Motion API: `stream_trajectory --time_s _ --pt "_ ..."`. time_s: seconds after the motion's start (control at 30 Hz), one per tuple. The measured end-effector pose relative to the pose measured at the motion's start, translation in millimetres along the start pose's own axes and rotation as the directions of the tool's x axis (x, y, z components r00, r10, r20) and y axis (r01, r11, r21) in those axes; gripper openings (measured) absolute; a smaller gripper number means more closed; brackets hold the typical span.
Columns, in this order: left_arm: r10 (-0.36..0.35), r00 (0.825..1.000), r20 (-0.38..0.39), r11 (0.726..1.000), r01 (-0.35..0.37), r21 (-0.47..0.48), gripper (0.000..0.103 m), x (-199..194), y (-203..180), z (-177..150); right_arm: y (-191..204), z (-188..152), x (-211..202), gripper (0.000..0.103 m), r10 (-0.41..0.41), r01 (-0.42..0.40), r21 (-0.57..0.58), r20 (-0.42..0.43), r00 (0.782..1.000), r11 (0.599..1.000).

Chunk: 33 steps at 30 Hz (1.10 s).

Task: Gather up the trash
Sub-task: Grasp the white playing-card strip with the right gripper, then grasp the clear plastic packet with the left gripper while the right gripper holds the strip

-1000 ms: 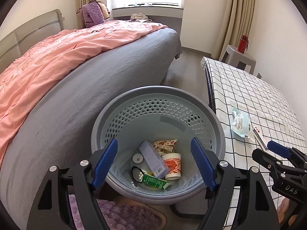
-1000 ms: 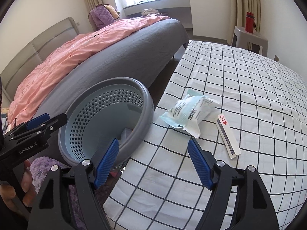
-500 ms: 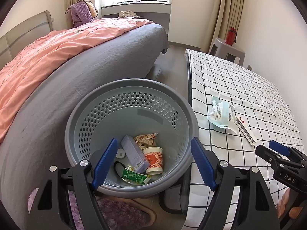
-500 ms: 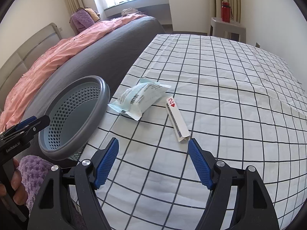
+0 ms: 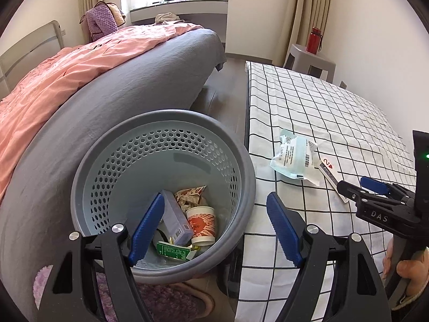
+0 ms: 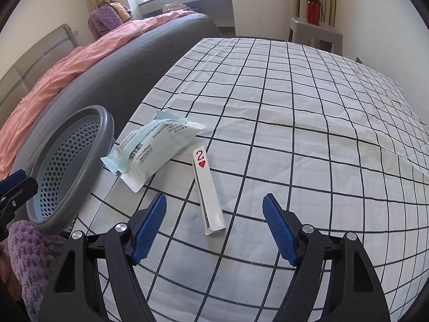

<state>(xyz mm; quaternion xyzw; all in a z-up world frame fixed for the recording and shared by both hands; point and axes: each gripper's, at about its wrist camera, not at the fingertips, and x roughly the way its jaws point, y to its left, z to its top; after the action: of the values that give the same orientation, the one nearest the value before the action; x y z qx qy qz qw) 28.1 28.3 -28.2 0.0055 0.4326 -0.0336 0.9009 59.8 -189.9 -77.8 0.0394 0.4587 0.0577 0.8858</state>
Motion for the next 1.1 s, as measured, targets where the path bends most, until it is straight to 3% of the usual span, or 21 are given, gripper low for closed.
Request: stream_trajectory --time_s 0.47,0.53,0.6,0.67,0.77,1.1 --pt "0.000 0.999 -0.036 1.000 0.000 0.009 0.075 21 -10 4 7 4 23 0.051 -0.036 0.034 -0.074 -0.021 0.999 0.997" --pt "-0.002 0.999 -0.038 1.000 0.002 0.011 0.075 22 -12 3 7 4 23 0.045 -0.040 0.038 -0.078 -0.016 0.999 0.996" --pt "-0.004 0.999 -0.039 1.000 0.005 0.012 0.075 23 -13 3 7 3 22 0.030 -0.047 0.046 -0.085 -0.010 0.999 0.995" --pt "-0.004 0.999 -0.040 1.000 0.005 0.015 0.075 23 -14 3 7 2 21 0.022 -0.044 0.043 -0.087 -0.008 0.999 0.995" --pt "-0.005 0.999 -0.040 1.000 0.006 0.020 0.075 23 -16 4 6 2 20 0.015 -0.035 0.034 -0.082 -0.008 0.999 0.996" --pt "-0.031 0.998 -0.058 0.998 0.034 0.059 0.075 28 -35 13 -9 2 4 0.014 0.024 -0.023 -0.008 0.018 1.000 1.000"
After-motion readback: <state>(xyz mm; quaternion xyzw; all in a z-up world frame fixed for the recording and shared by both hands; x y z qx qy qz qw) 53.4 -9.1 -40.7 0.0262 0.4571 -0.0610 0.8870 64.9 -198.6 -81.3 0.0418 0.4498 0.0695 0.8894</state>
